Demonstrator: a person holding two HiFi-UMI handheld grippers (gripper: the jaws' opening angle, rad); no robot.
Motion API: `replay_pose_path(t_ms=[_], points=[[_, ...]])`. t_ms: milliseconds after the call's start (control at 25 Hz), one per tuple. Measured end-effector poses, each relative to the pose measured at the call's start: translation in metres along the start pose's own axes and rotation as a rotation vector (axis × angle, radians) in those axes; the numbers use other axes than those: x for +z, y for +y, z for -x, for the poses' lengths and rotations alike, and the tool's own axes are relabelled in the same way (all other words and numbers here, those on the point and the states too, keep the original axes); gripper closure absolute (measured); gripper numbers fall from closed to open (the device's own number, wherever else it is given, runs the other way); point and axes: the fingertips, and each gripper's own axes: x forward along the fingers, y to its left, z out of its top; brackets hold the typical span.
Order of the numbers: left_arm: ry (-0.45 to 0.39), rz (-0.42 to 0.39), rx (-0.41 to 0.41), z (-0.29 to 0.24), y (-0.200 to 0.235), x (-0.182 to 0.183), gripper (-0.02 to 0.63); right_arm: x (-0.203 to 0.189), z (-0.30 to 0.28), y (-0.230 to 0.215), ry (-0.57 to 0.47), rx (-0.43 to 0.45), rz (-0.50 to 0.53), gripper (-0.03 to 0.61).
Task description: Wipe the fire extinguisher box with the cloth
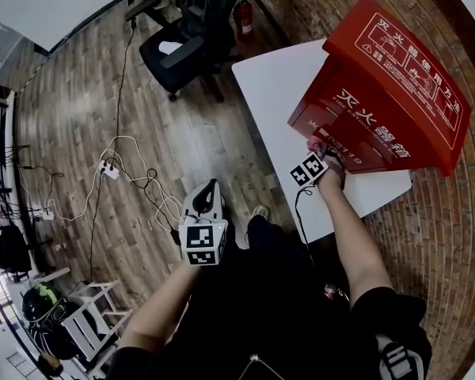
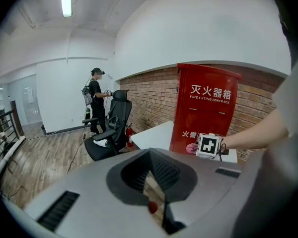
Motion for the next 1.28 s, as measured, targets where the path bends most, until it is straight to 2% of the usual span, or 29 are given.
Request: replay_pose_path(t_ms=[1000, 1280], points=[[-0.051, -0.001, -0.076, 0.017, -0.013, -0.004, 0.586, 0.000, -0.047, 0.034, 0.023, 0.013, 0.036, 0.472], [-0.046, 0.005, -0.059, 0.020, -0.011, -0.005, 0.586, 0.000, -0.053, 0.038, 0.008, 0.003, 0.042, 0.472]])
